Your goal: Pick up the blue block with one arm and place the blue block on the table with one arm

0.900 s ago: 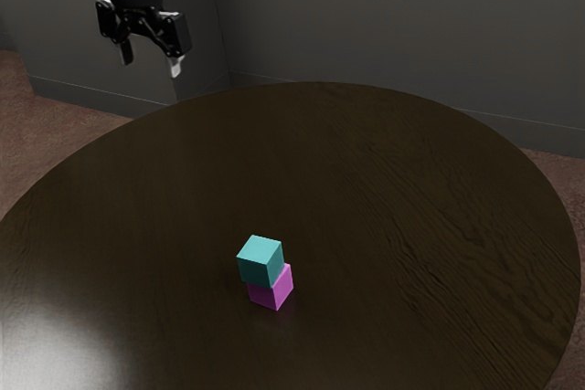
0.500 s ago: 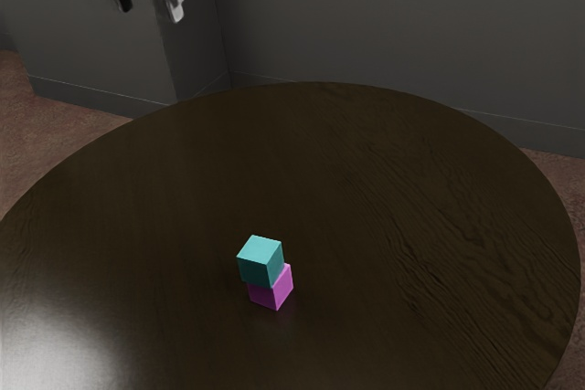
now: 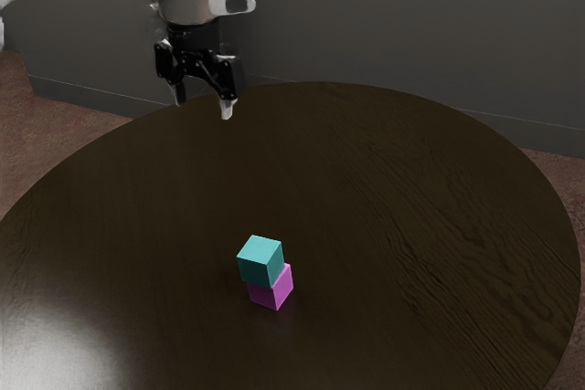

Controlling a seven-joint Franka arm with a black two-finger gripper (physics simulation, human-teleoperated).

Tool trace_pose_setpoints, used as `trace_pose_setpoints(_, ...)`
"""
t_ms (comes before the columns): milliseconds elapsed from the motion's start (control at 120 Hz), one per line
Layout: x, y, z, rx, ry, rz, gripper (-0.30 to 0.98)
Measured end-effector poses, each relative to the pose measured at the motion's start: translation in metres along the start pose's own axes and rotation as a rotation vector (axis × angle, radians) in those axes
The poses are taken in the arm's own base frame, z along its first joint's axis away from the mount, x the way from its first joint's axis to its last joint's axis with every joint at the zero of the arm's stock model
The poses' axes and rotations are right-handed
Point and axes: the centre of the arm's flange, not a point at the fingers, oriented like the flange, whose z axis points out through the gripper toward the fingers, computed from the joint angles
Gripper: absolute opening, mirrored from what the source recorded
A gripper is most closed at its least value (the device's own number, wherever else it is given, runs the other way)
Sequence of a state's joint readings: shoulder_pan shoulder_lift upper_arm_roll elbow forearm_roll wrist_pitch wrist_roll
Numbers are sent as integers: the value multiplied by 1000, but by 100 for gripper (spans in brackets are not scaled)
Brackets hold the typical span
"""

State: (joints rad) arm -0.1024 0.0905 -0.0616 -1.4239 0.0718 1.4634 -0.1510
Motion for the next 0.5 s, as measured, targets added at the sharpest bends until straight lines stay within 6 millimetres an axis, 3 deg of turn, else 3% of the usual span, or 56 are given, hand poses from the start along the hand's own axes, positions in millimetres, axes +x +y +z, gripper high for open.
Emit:
trace_pose_setpoints(125,-3,42,100,-3,-57,68,69)
trace_pose_setpoints(225,-7,61,151,-33,-54,88,69)
trace_pose_setpoints(500,-12,68,219,-62,-6,85,69)
